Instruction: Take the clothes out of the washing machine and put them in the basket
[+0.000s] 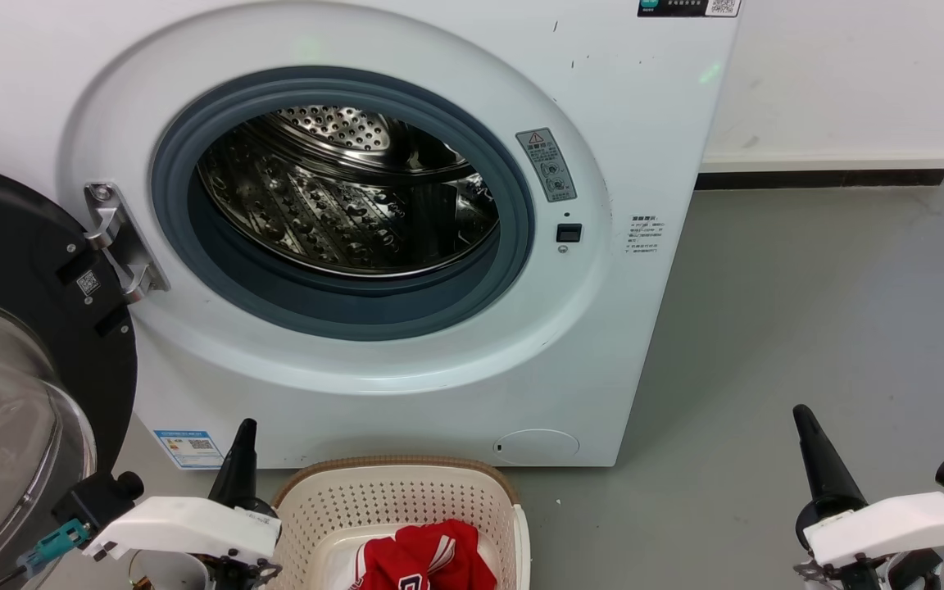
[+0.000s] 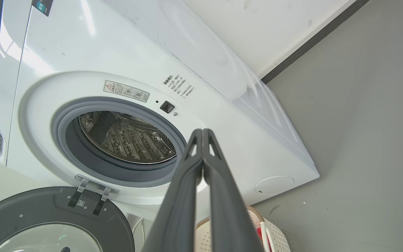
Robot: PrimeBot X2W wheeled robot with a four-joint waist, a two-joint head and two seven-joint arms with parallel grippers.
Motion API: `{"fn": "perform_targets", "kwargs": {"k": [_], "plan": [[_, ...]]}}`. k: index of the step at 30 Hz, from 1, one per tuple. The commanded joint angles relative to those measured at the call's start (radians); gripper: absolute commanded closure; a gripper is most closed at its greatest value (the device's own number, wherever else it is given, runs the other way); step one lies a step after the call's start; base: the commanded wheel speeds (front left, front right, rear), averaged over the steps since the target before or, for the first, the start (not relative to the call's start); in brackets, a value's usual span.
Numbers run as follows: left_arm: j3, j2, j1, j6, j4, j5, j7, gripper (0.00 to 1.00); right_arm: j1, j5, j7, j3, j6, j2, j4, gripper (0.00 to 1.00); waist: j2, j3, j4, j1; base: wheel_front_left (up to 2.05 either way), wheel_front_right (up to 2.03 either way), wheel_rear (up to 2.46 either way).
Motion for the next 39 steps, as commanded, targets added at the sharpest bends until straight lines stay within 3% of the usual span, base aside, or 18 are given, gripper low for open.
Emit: {"fn": "perform_targets", "kwargs": {"k": [1,39], "plan": [[0.009,-0.002,-0.027,-0.01,-0.007,-0.038,0.007,1.0,-0.034,0.042,0.004,-0.005,0.0,-0.004,-0.002,1.0,0.0,0.001,0.0,0.0,0.0,0.0,0.0],[0.071,-0.032,-0.054,-0.066,0.027,-0.408,0.075,1.0,-0.081,0.448,0.043,-0.032,0.0,-0.004,0.058,1.0,0.0,0.014,0.005,0.0,0.0,0.0,0.0]]}}
